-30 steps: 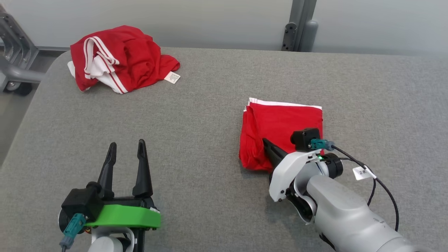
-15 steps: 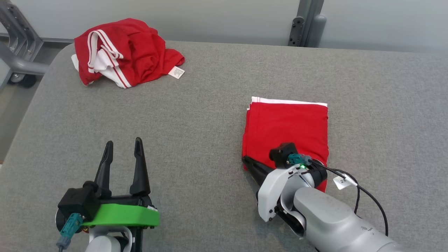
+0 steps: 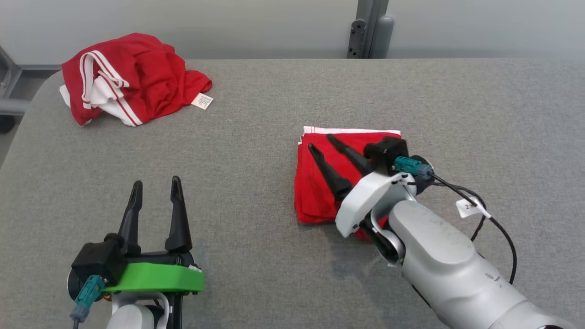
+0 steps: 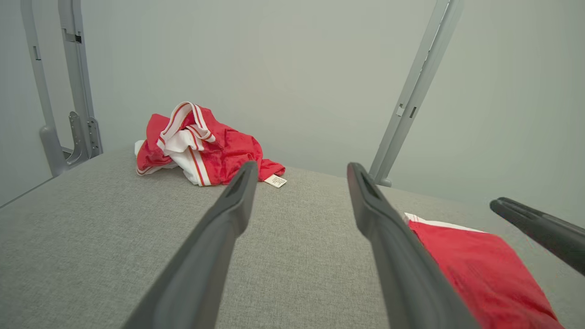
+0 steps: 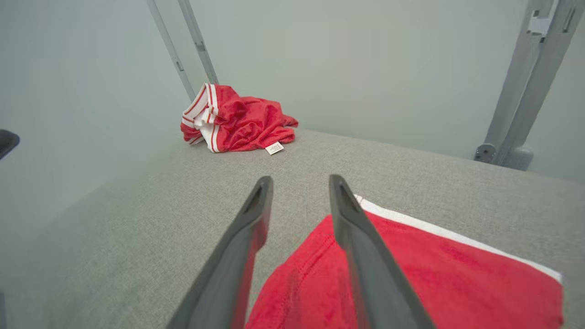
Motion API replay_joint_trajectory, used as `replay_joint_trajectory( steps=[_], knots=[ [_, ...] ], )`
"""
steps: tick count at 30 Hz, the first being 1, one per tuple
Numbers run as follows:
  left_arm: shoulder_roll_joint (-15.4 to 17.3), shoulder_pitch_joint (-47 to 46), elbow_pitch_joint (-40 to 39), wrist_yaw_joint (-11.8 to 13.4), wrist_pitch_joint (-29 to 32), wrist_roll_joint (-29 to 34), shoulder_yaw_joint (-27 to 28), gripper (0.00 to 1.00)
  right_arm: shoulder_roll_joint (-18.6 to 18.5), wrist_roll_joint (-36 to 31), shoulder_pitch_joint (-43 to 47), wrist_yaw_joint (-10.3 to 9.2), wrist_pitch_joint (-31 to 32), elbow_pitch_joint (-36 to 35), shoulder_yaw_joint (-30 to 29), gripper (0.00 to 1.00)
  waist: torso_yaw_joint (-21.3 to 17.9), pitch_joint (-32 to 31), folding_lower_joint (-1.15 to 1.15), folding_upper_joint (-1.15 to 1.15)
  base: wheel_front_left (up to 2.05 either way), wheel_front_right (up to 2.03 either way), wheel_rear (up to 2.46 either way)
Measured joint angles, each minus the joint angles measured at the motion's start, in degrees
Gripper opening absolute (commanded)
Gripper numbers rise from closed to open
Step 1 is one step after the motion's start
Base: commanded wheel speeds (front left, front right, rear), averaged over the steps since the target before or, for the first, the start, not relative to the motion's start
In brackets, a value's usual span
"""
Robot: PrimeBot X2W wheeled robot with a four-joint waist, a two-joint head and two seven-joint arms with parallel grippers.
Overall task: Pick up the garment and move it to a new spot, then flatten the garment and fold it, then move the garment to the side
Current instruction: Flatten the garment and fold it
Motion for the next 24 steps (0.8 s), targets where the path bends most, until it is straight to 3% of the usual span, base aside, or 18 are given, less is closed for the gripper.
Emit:
replay_joint_trajectory(
  steps=[6,13,20,24],
  knots=[
    [0.1,-1.0,0.6,0.2,0.0,0.4,0.5,1.00,-1.0,-10.6,6.8,0.00,0.0,-8.1,-15.9,1.00,-2.0,-0.8,0.00,0.00,0.00,0.00,0.00],
    [0.0,-1.1,2.3,0.4,0.0,0.4,1.5,1.00,-0.4,-17.5,17.1,0.00,0.0,-18.1,-30.1,1.00,-3.4,-1.7,0.00,0.00,0.00,0.00,0.00],
    [-0.1,0.4,3.8,0.8,0.0,1.9,1.7,1.00,0.0,-19.8,25.0,0.00,0.0,-26.0,-38.0,1.00,-4.4,-2.3,0.00,0.00,0.00,0.00,0.00],
    [-0.2,1.6,4.7,0.8,0.0,2.8,1.7,1.00,0.1,-19.3,28.7,0.00,0.0,-29.3,-38.6,1.00,-4.8,-2.7,0.00,0.00,0.00,0.00,0.00]
  ],
)
